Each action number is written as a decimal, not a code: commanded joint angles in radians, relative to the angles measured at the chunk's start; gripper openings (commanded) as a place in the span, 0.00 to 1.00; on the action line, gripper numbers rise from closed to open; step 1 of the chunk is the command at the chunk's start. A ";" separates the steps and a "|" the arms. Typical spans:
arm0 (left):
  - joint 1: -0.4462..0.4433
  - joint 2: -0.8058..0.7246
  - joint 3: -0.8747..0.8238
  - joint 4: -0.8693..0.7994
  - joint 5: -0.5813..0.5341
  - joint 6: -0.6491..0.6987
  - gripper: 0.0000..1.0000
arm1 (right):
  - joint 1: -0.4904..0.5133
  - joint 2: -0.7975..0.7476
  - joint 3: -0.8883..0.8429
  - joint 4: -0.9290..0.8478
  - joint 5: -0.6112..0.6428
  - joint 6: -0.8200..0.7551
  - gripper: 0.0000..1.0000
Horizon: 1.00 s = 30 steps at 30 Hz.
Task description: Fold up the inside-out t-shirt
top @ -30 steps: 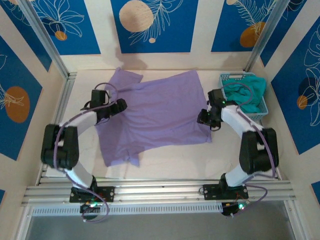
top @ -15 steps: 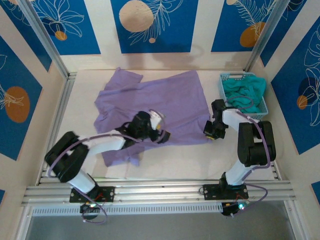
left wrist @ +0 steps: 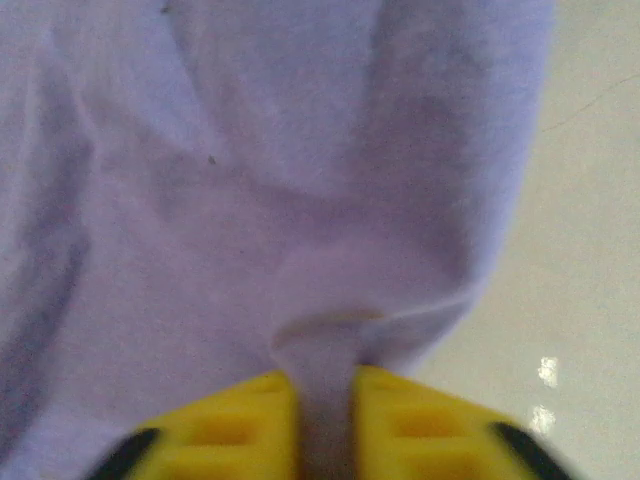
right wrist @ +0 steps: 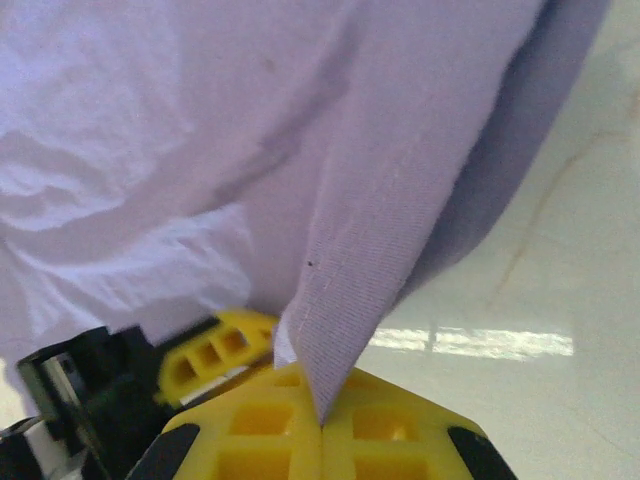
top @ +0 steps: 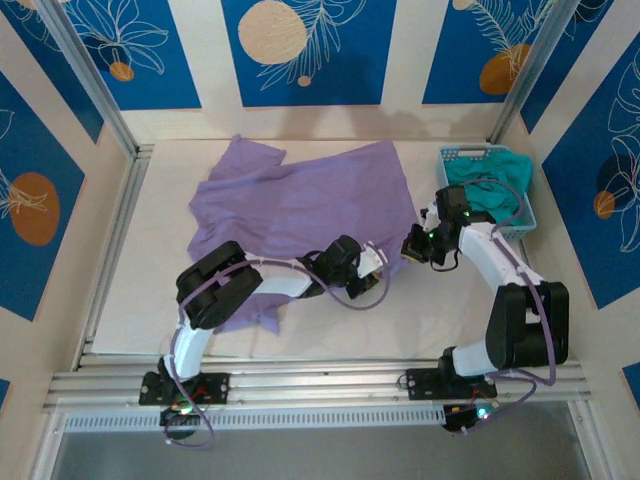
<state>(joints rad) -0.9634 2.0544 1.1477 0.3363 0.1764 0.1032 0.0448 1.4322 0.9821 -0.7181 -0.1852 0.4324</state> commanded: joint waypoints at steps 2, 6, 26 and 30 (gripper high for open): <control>0.067 -0.041 -0.031 0.058 0.187 -0.112 0.00 | -0.003 0.099 0.120 -0.020 -0.114 -0.044 0.06; 0.163 -0.134 -0.172 0.140 0.311 -0.307 0.00 | 0.031 0.262 0.271 -0.062 0.010 -0.085 0.07; 0.251 -0.096 -0.253 0.208 0.391 -0.517 0.00 | 0.251 0.238 0.139 0.067 0.271 -0.056 0.40; 0.251 -0.100 -0.256 0.206 0.390 -0.516 0.00 | 0.264 0.290 0.143 0.120 0.273 -0.044 0.42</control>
<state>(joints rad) -0.7219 1.9408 0.9028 0.5179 0.5354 -0.4030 0.3042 1.6905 1.1271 -0.6628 0.0761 0.3630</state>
